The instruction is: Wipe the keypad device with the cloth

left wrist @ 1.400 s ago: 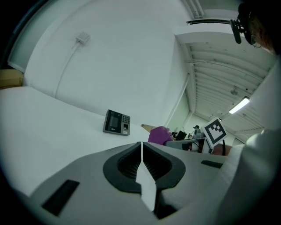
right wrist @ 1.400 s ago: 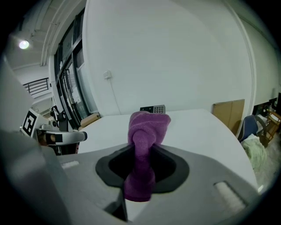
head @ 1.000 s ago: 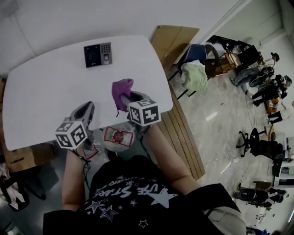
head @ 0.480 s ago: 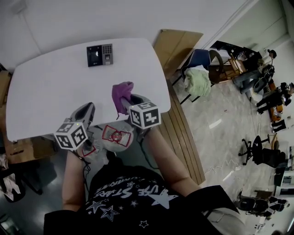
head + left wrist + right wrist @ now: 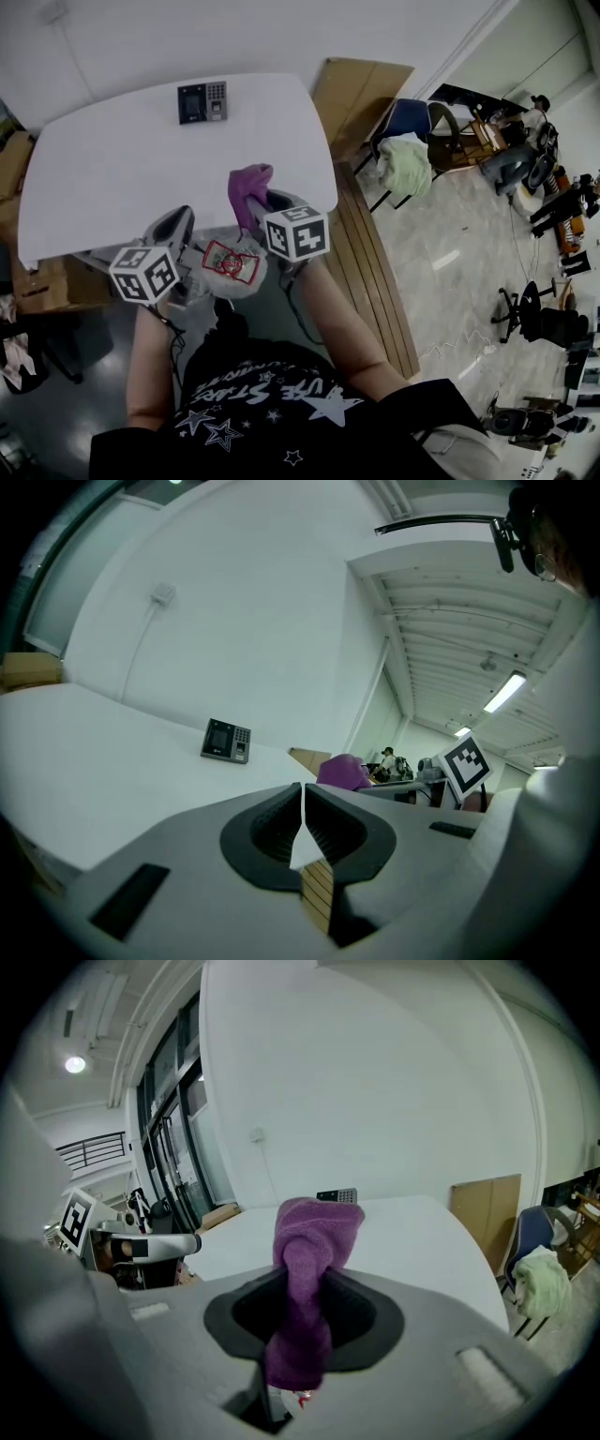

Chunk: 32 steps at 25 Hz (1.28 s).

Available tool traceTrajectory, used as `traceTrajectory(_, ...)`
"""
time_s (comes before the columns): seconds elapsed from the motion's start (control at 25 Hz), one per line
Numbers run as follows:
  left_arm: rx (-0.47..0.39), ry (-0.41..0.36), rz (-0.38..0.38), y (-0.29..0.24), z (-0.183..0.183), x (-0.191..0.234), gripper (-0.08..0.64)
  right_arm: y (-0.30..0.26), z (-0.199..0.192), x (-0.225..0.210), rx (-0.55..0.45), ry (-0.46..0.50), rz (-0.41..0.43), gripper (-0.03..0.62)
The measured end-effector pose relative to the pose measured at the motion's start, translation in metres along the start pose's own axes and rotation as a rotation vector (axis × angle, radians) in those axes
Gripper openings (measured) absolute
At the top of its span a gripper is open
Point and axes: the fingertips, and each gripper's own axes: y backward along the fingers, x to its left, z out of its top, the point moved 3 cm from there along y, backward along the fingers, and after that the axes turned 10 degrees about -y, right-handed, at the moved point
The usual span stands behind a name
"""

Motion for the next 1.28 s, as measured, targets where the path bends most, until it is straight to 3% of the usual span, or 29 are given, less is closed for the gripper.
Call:
traceTrajectory(0.4, -0.016, -0.016, 0.009, 0.041, -0.012, -0.058, 0.018, 0.065, -0.028, 0.011, -0.018, 0.000, 0.018, 0.098)
traceTrajectory(1.28, -0.073, -0.032, 0.049, 0.100, -0.029, -0.134, 0.018, 0.152, -0.067, 0.028, -0.019, 0.053, 0.075, 0.098)
